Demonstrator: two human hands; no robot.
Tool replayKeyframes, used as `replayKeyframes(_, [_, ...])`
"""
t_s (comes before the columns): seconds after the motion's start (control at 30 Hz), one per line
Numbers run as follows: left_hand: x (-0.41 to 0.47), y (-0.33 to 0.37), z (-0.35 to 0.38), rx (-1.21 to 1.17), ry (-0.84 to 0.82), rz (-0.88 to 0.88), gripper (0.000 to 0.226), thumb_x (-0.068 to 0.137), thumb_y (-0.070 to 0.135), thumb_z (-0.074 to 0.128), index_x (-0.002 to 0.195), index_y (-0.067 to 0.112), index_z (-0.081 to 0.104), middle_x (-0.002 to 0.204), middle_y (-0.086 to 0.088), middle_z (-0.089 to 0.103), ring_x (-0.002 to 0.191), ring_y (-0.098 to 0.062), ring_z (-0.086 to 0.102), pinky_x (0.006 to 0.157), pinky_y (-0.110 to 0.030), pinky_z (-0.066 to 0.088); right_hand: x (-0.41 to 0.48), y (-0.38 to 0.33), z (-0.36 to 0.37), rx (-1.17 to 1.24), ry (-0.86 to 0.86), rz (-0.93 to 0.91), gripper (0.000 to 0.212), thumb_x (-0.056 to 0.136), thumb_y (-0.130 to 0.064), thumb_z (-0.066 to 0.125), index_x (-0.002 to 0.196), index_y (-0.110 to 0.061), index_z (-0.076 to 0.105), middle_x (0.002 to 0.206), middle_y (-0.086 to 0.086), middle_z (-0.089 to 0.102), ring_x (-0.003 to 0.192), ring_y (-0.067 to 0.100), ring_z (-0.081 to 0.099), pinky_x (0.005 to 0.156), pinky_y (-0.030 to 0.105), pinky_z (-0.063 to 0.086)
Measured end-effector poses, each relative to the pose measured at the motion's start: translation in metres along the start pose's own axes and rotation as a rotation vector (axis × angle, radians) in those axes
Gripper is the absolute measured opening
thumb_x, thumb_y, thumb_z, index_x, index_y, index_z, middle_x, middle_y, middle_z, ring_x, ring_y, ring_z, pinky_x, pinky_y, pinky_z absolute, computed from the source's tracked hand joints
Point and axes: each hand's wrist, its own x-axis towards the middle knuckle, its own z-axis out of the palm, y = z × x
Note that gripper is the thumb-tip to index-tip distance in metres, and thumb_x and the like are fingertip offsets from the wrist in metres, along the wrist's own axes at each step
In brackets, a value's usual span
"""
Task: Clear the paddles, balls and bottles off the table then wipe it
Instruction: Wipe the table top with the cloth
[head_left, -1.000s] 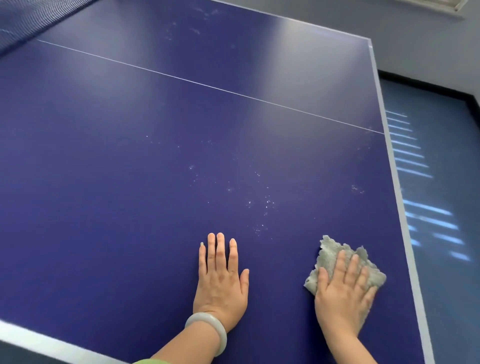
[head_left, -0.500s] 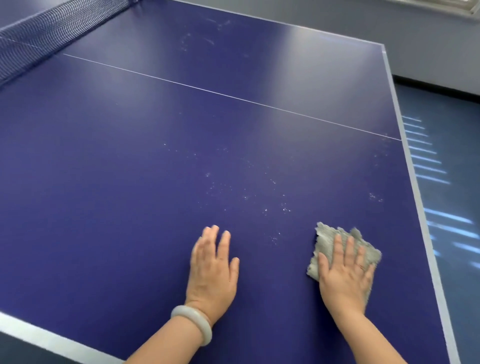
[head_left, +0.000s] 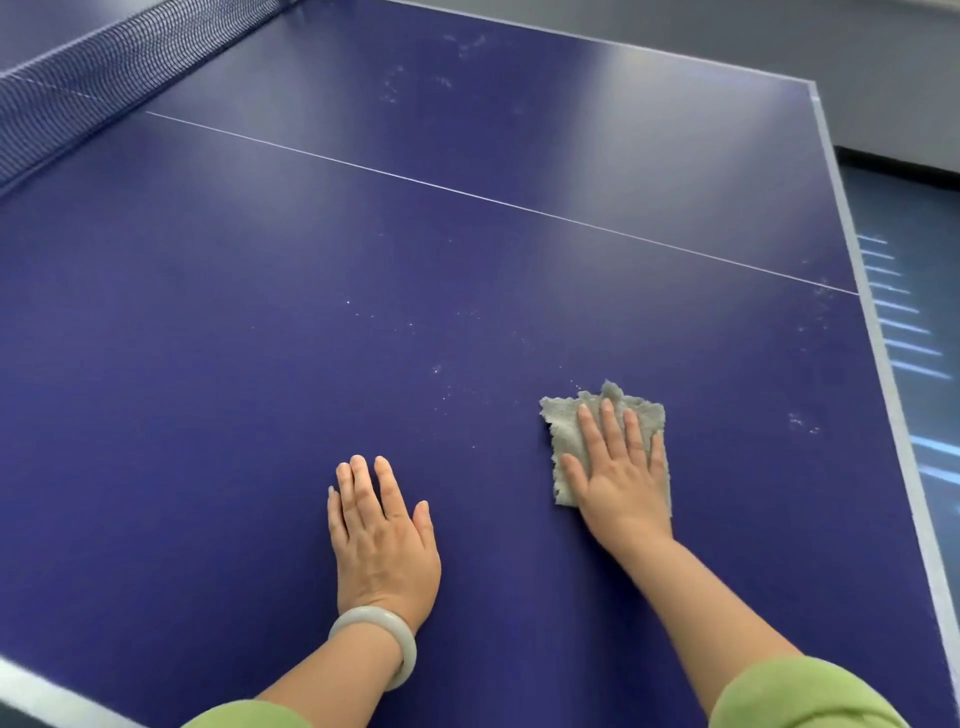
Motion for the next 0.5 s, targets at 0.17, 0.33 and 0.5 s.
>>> replayKeyframes(0.17, [0.0,0.0,0.0,0.005,-0.022,-0.006,0.07,0.095,0.041,0.02,0.147,-0.003,0.034,0.152,-0.027,0.032,0.144,-0.04,0.027,0.116,-0.053,0.022,-0.007,0.045,-0.003,0.112,0.042,0.388,0.066,0.099,-0.053,0.014,0.156,-0.027,-0.005,0.164,0.0,-0.01,0.15,0.025,-0.009,0.119,0.053,-0.002])
replayKeyframes(0.33, [0.002,0.001,-0.001,0.033,-0.031,-0.008,0.07,0.094,0.041,0.021,0.146,-0.004,0.036,0.151,-0.027,0.034,0.143,-0.04,0.028,0.116,-0.052,0.021,-0.05,-0.048,0.018,0.129,0.116,0.069,0.069,0.093,-0.052,0.025,0.152,-0.018,0.029,0.159,0.011,0.025,0.147,0.034,0.021,0.117,0.057,0.008])
replayKeyframes(0.5, [0.002,0.001,-0.003,0.05,-0.032,-0.013,0.07,0.094,0.041,0.021,0.146,-0.003,0.037,0.151,-0.026,0.035,0.143,-0.039,0.029,0.115,-0.05,0.02,0.016,-0.053,-0.003,-0.008,0.03,-0.245,0.069,0.09,-0.06,-0.002,0.154,-0.034,-0.007,0.163,-0.005,-0.012,0.149,0.018,-0.016,0.119,0.047,-0.01])
